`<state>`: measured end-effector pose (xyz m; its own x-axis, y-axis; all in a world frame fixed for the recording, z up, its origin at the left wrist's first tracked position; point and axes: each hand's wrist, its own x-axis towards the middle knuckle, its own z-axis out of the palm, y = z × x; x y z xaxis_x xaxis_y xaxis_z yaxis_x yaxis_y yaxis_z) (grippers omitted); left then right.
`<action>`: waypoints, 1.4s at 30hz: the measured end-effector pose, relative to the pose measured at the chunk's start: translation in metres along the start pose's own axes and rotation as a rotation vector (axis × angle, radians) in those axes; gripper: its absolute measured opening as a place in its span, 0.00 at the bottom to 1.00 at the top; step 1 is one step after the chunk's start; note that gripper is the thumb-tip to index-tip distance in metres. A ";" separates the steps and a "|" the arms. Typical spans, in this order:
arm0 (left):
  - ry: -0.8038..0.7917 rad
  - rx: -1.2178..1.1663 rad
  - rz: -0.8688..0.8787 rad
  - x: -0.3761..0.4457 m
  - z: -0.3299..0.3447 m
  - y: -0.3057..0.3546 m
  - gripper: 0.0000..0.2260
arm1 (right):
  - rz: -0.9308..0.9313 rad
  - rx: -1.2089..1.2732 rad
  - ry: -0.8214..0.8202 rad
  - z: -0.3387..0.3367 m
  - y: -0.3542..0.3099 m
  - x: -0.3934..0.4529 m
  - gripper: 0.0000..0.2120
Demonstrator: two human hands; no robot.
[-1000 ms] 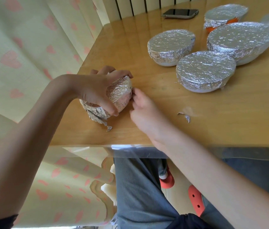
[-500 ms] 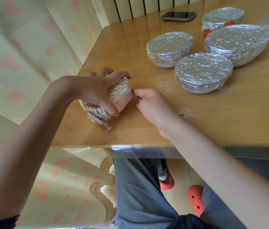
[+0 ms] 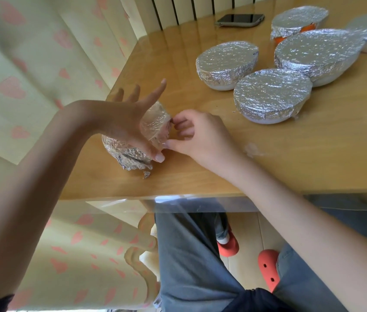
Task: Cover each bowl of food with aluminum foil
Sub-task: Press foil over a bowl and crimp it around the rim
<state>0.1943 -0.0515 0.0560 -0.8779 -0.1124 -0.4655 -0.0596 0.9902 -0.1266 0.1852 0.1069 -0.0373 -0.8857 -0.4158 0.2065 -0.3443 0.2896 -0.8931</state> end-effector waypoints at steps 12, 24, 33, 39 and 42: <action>0.038 -0.041 0.162 0.011 0.005 -0.005 0.47 | 0.013 0.014 -0.027 -0.013 -0.001 0.023 0.12; 0.085 -0.111 0.208 0.010 0.010 -0.008 0.45 | 0.246 0.609 -0.036 0.010 -0.010 -0.014 0.31; 0.075 -0.122 0.146 0.011 0.011 -0.007 0.45 | 0.246 0.629 -0.235 0.017 -0.018 -0.006 0.37; -0.033 -0.007 0.074 0.010 0.001 -0.005 0.56 | 0.142 0.145 -0.130 -0.005 0.004 -0.005 0.32; -0.073 -0.023 0.113 0.007 -0.007 -0.010 0.64 | 0.039 -0.036 -0.083 0.009 0.002 -0.004 0.30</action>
<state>0.1850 -0.0619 0.0601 -0.8426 -0.0047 -0.5385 0.0261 0.9984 -0.0496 0.1908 0.1013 -0.0434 -0.8701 -0.4734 0.1371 -0.3227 0.3369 -0.8845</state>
